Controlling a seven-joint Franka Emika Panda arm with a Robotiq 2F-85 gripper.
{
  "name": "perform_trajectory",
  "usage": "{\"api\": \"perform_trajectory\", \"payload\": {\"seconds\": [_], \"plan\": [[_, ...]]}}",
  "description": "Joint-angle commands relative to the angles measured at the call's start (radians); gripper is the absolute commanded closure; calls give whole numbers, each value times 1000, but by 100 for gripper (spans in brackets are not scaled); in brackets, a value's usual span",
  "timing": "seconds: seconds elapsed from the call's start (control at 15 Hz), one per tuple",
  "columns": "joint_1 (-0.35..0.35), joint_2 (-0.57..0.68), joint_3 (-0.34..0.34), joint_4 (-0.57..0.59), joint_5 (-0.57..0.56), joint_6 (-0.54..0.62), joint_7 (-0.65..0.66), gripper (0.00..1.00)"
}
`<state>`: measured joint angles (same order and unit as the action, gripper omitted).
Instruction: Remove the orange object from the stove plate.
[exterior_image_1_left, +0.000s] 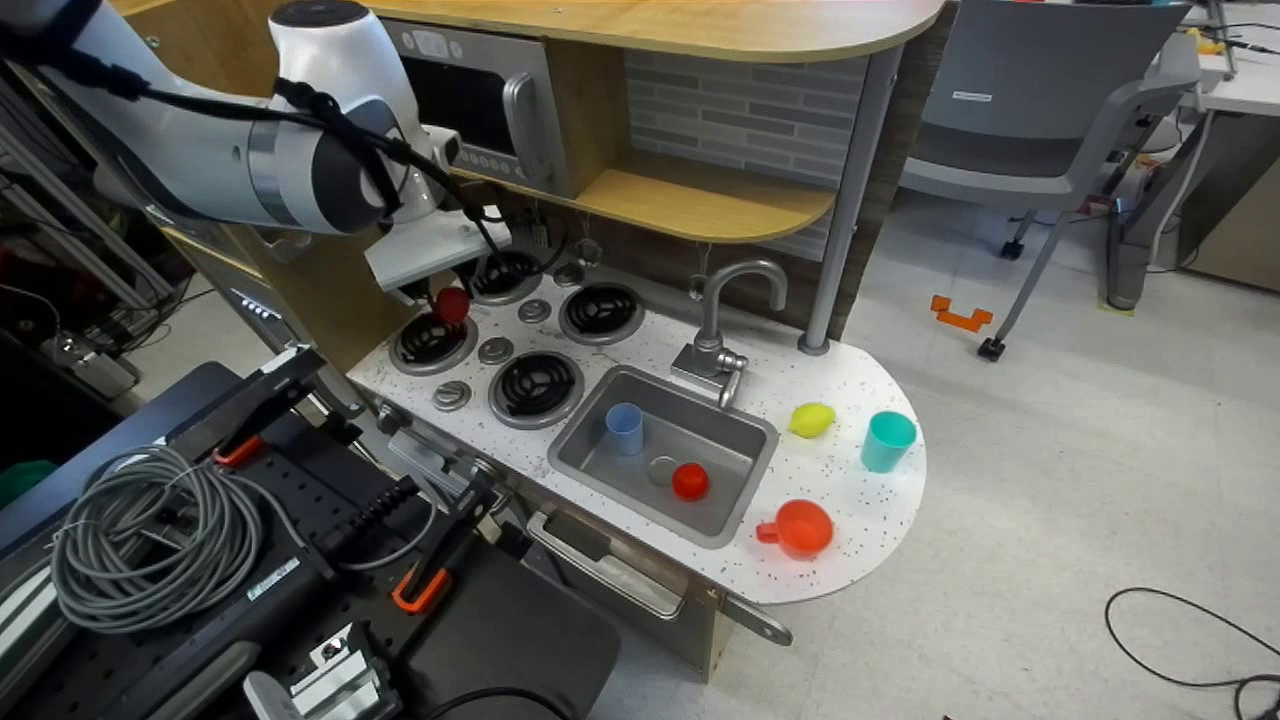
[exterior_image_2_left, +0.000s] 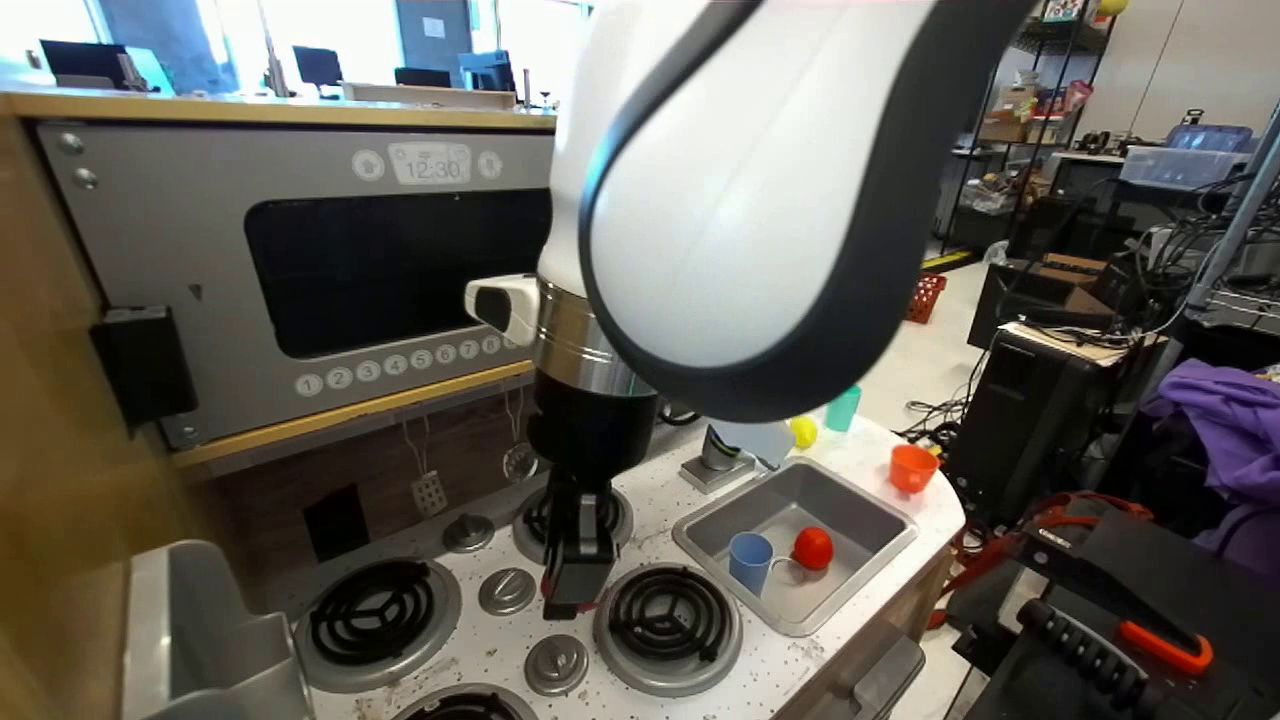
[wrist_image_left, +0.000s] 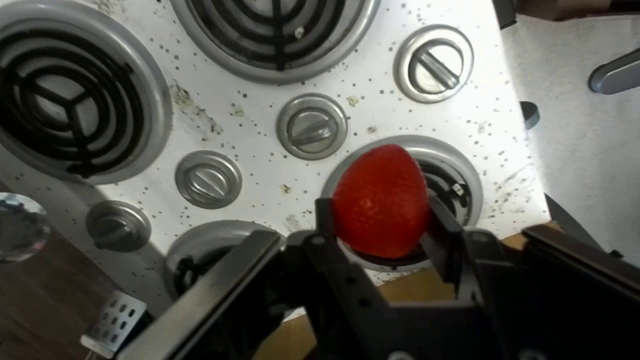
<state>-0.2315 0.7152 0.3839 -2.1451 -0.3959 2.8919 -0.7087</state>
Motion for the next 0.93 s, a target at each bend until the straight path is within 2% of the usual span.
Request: {"api": "perform_trajectory", "payload": {"seconds": [0.0,0.27,0.73,0.87], "plan": [[-8,40,38,44,79,-135,-154,79],[50,73,-6,63,104,-182,-249,79],[127,170,-43,197,96,-230,-371,79],[171,193,-78,230,80,-255,-384,79]]}}
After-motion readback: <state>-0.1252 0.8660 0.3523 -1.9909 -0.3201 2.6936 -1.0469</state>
